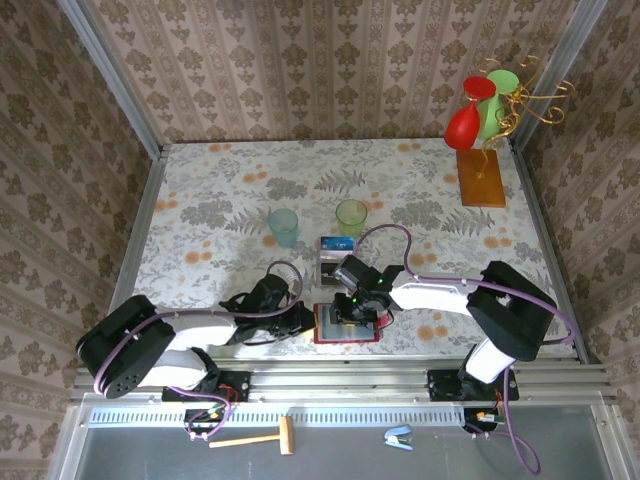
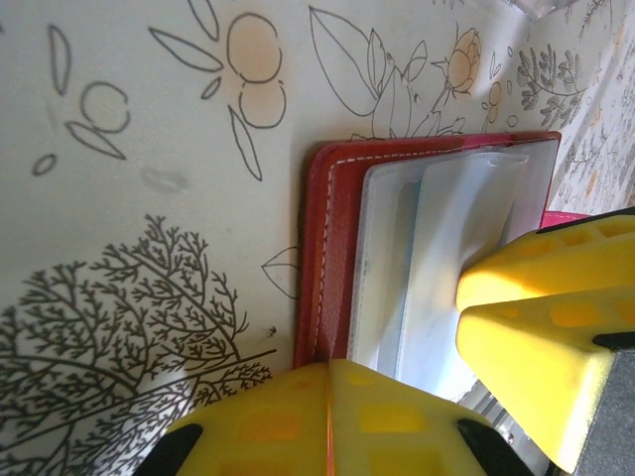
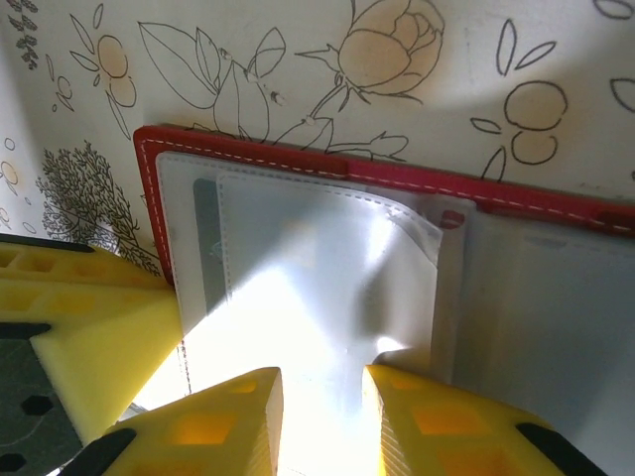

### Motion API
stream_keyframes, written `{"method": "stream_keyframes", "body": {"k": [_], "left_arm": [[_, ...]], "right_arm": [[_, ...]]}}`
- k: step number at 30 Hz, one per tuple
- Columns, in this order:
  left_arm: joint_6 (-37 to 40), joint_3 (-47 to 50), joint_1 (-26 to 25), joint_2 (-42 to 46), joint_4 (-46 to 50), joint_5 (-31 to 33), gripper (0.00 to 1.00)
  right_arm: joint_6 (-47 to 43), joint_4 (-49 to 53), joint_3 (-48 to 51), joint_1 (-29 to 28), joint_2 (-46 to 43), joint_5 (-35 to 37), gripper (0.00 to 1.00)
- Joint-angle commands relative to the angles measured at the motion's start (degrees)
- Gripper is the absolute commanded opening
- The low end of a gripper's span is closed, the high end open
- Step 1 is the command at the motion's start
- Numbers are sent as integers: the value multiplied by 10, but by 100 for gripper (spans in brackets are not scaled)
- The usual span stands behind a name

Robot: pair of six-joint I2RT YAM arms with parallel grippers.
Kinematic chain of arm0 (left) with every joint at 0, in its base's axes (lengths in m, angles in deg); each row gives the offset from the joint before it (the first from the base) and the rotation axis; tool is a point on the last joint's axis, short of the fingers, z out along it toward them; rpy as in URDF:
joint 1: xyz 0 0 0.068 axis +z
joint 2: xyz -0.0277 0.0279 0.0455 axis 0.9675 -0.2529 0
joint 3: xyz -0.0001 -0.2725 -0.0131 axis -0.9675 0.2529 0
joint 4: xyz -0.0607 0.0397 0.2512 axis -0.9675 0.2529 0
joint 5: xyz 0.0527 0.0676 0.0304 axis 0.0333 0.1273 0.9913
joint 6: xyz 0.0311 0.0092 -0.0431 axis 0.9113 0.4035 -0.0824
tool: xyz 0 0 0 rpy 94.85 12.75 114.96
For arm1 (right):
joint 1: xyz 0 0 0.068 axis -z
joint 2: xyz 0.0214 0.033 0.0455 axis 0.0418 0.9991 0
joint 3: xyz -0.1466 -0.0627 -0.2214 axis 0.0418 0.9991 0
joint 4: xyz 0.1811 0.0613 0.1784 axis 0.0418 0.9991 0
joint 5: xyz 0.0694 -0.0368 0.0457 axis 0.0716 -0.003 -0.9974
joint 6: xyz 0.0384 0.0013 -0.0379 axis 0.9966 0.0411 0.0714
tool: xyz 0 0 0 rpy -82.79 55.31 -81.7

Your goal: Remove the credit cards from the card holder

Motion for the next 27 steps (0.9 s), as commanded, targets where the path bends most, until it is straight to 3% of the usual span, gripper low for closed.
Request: {"method": "stream_keyframes", "body": {"k": [1, 11, 19, 27], "left_arm": [[9, 14, 8, -3, 38, 0, 9], [15, 0, 13, 32, 90, 7, 10], [17, -52, 9, 74, 139, 16, 21], [5, -105, -19, 7, 101, 15, 32]], "right_arm": [[-4, 10, 17, 3, -13, 12, 28], [14, -100, 79, 25, -31, -43, 27], [34, -182, 133, 41, -40, -75, 26], [40, -228, 170, 56, -43, -93, 26]]}}
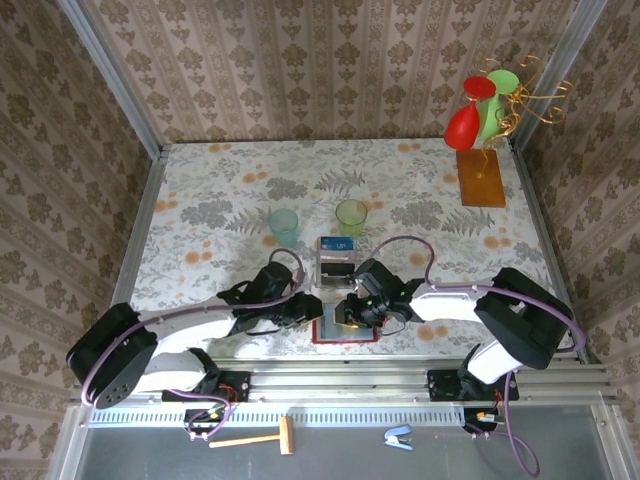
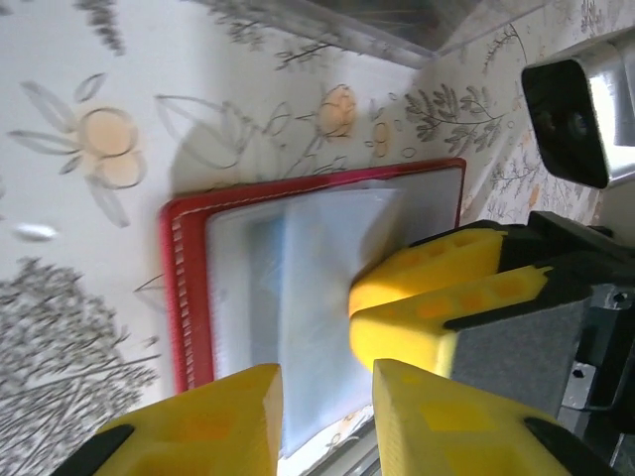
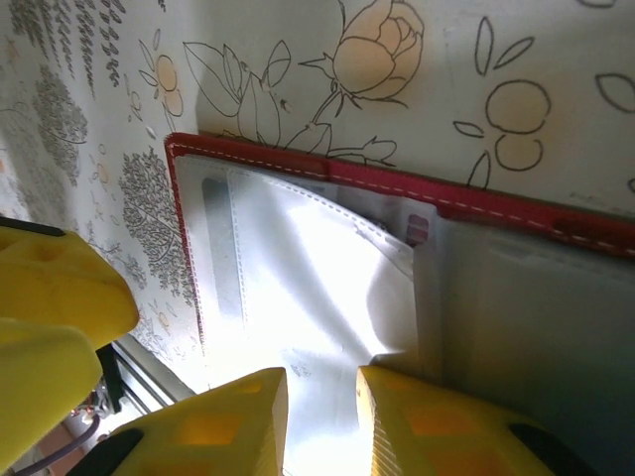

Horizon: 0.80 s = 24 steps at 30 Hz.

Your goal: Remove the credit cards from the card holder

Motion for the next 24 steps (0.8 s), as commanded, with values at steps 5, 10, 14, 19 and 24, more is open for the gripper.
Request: {"method": "stream_keyframes", "body": {"k": [5, 10, 14, 19, 24], "left_arm": [[-10, -36, -27, -79, -25, 3, 34], [-19, -31, -30, -92, -29, 14, 35], [-22, -30, -30, -96, -33, 13, 35], [-27, -30, -32, -103, -48, 5, 29], [-28, -32, -34, -101, -48, 6, 24]], "right_arm": [[11, -23, 39, 16, 2, -12, 26], [19, -45, 55, 20, 2, -18, 25], [24, -65, 65, 23, 5, -23, 25], [31, -90, 76, 25, 9, -28, 24], [37, -105, 84, 26, 4, -30, 23]]}}
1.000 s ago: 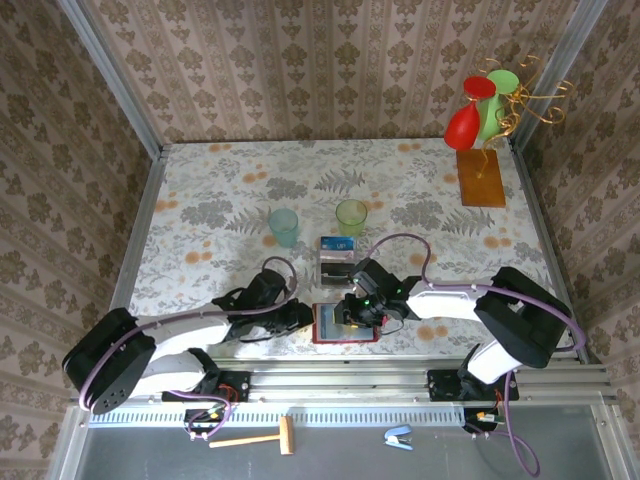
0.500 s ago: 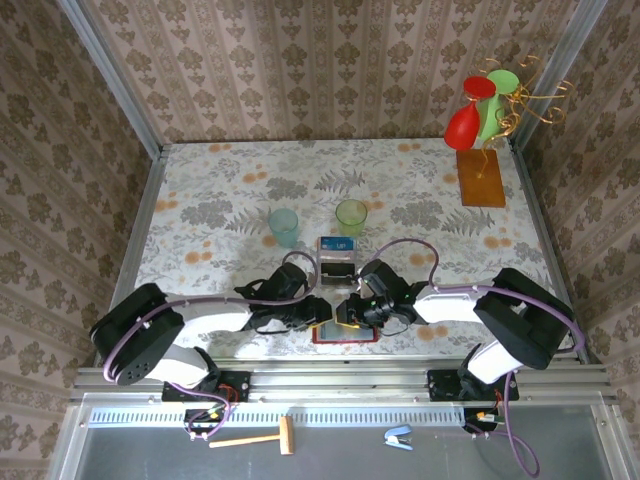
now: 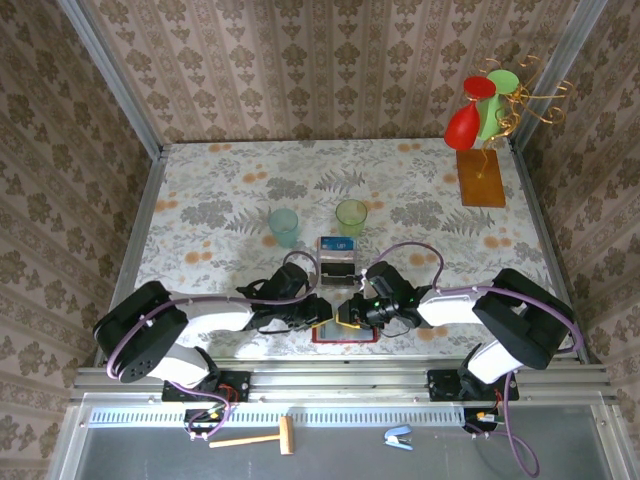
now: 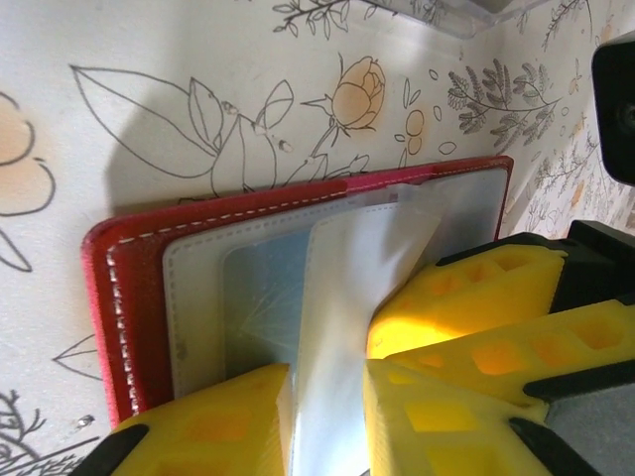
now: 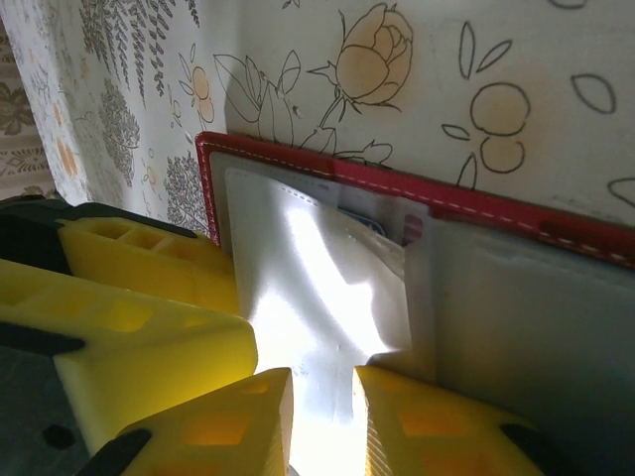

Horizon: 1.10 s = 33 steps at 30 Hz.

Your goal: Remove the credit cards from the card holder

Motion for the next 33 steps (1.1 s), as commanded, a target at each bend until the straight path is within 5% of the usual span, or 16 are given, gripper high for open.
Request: {"method": "stream_keyframes", "body": {"k": [1, 19, 33], "left_arm": [[-6, -6, -6, -3, -7, 4, 24], [11, -56, -18, -13, 12, -6, 26], [19, -130, -42, -77, 6, -31, 44]], "right_arm": [[10, 18, 22, 3, 3, 14, 23], [-9, 197, 25, 37, -216, 86, 30], [-55, 375, 29, 96, -360, 135, 35]]}}
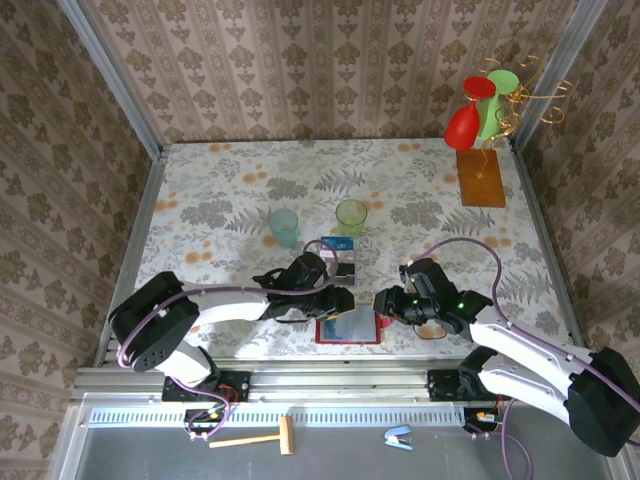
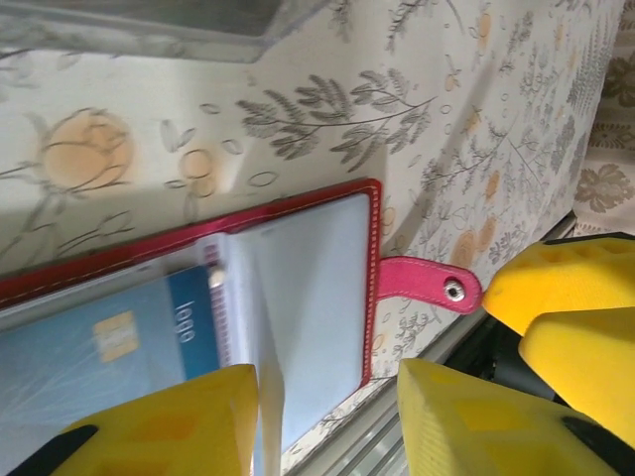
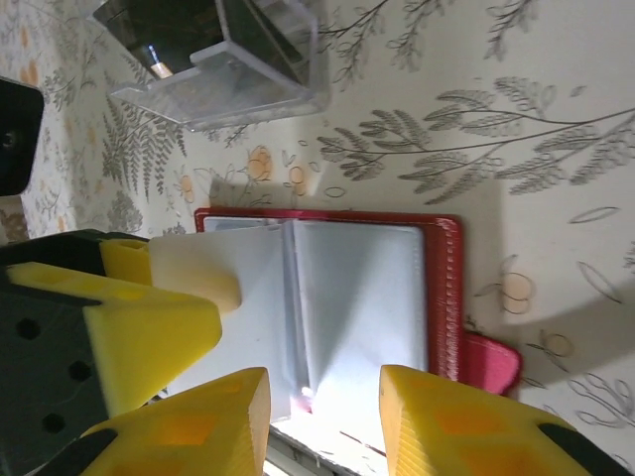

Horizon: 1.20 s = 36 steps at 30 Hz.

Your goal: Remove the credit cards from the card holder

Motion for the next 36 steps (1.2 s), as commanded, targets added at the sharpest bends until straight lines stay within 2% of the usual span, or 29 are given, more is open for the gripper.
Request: {"method": "stream_keyframes", "body": {"k": [1, 14, 27, 36], "left_arm": [[13, -27, -11, -22, -3, -17, 45], [3, -57, -28, -71, -26, -31, 48], [12, -36, -19, -35, -19, -26, 49], [16, 11, 0, 13, -18, -22, 49]], "right_arm": [[-15, 48, 6, 8, -21, 19, 35], [-13, 60, 17, 19, -56, 9, 35], [10, -7, 20, 15, -24, -33, 29], [20, -23, -14, -26, 26, -16, 28]]}}
